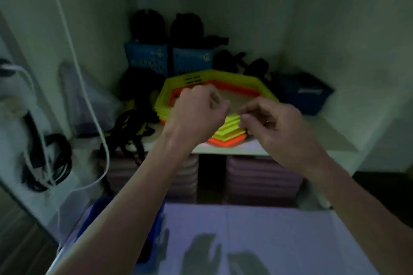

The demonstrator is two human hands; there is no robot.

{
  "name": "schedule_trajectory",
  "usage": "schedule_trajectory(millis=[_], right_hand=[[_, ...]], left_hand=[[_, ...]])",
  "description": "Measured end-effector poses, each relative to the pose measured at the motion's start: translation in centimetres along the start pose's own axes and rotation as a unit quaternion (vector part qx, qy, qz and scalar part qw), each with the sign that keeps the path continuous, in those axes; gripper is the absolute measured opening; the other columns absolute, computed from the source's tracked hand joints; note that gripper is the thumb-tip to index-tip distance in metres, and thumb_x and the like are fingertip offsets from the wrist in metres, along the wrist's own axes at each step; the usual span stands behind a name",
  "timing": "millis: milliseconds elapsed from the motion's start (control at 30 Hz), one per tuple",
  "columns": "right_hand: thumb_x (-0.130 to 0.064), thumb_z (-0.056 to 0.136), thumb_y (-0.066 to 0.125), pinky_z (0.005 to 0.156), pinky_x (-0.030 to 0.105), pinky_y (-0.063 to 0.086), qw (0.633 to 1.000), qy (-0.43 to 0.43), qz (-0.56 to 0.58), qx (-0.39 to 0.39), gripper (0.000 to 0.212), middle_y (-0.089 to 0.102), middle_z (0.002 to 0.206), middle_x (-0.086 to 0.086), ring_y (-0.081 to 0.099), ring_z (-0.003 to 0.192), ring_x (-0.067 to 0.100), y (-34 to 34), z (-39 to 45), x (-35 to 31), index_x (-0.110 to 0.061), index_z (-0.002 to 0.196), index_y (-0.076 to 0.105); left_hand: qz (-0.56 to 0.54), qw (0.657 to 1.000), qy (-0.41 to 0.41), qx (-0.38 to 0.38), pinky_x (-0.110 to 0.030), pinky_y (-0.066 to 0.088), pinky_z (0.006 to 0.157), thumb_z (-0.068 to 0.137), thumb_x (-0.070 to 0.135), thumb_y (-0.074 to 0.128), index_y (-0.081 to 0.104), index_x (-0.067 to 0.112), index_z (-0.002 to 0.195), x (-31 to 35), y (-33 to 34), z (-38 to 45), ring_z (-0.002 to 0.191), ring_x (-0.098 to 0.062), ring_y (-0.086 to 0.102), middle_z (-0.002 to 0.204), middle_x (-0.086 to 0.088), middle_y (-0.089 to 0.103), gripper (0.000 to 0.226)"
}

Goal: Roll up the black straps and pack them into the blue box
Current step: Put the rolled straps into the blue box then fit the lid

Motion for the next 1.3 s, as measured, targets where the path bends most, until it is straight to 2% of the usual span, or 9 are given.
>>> schedule_trajectory(millis=[133,267,367,567,733,867,1000,1100,1300], right_hand=[[-0.016,0.092,0.064,0.068,0.027,0.052,0.991,-0.079,-0.063,0.084,0.007,0.070,0.084,-0.001,0.064,0.075,0.012,-12.7,2.4,-2.3,-0.015,0.097,0.069],[-0.024,0.091,0.062,0.072,0.009,0.042,0.965,-0.141,-0.157,0.159,0.016,0.065,0.098,-0.002,0.057,0.087,0.008,-23.0,5.2,-3.8,-0.016,0.105,0.064],[-0.022,0.088,0.066,0.086,0.019,0.036,0.935,-0.147,-0.239,0.218,0.030,0.057,0.112,0.002,0.047,0.105,0.012,-28.9,8.3,-3.9,-0.014,0.116,0.059],[-0.026,0.086,0.062,0.102,0.046,0.041,0.886,-0.056,-0.435,0.151,0.059,0.045,0.139,0.008,0.041,0.127,0.028,-33.2,15.1,-0.7,-0.012,0.139,0.041],[-0.027,0.092,0.053,0.100,0.046,0.039,0.856,0.022,-0.500,0.129,0.045,0.054,0.131,0.014,0.046,0.121,0.033,-34.1,17.6,2.9,-0.012,0.133,0.046],[-0.018,0.093,0.055,0.088,0.043,0.045,0.783,-0.056,-0.592,0.181,0.026,0.066,0.105,0.012,0.058,0.097,0.031,-33.5,17.9,3.4,-0.014,0.119,0.055],[-0.001,0.087,0.057,0.061,0.037,0.038,0.760,-0.100,-0.610,0.201,0.024,0.055,0.094,0.015,0.053,0.084,0.032,-33.6,17.6,3.0,-0.011,0.109,0.057],[0.000,0.085,0.058,0.060,0.037,0.035,0.739,-0.133,-0.630,0.198,0.024,0.052,0.094,0.014,0.054,0.082,0.032,-33.3,16.8,2.1,-0.012,0.105,0.059],[0.003,0.081,0.063,0.065,0.040,0.050,0.731,-0.217,-0.613,0.206,0.027,0.055,0.096,0.014,0.055,0.086,0.030,-30.9,14.2,0.1,-0.009,0.105,0.059]], left_hand=[[0.003,0.984,0.126,0.129,-0.039,0.055,0.072,0.084,0.044,0.054,0.066,0.022,0.085,11.4,-3.0,4.8,0.082,-0.016,0.063,0.083,0.006,0.066,0.025],[0.032,0.951,0.226,0.208,-0.023,0.043,0.082,0.091,0.034,0.058,0.064,0.015,0.104,20.4,-5.0,8.7,0.105,-0.015,0.052,0.105,0.001,0.060,0.024],[0.057,0.932,0.258,0.247,-0.029,0.047,0.090,0.089,0.033,0.060,0.060,0.014,0.112,24.7,-5.8,11.9,0.109,-0.019,0.049,0.110,-0.003,0.055,0.030],[0.176,0.962,0.180,0.110,-0.042,0.044,0.103,0.086,0.034,0.059,0.046,0.012,0.133,26.4,-2.3,18.8,0.120,-0.025,0.047,0.131,-0.007,0.047,0.054],[0.254,0.959,0.127,0.026,-0.046,0.025,0.120,0.086,0.038,0.065,0.023,0.016,0.154,24.6,0.3,21.4,0.146,-0.029,0.026,0.156,-0.012,0.031,0.083],[0.291,0.946,0.140,0.040,-0.046,0.016,0.123,0.087,0.040,0.062,0.010,0.021,0.158,24.0,0.5,21.6,0.151,-0.027,0.014,0.164,-0.008,0.018,0.090],[0.295,0.945,0.139,0.036,-0.047,0.015,0.123,0.086,0.038,0.064,0.004,0.023,0.158,23.6,0.6,21.3,0.153,-0.024,0.005,0.166,-0.005,0.008,0.095],[0.297,0.946,0.127,0.014,-0.051,0.020,0.121,0.085,0.038,0.066,-0.001,0.025,0.158,23.3,0.7,21.4,0.154,-0.022,0.000,0.167,-0.001,-0.001,0.100],[0.283,0.954,0.100,-0.012,-0.053,0.021,0.119,0.091,0.033,0.060,-0.001,0.026,0.158,23.5,0.0,20.4,0.154,-0.020,0.004,0.167,0.002,-0.003,0.091]])
Point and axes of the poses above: each hand's wrist, its own z-axis towards the middle knuckle, its own y-axis out of the palm, x = y × z, the point moved 7 cm from there along z, towards the middle knuckle
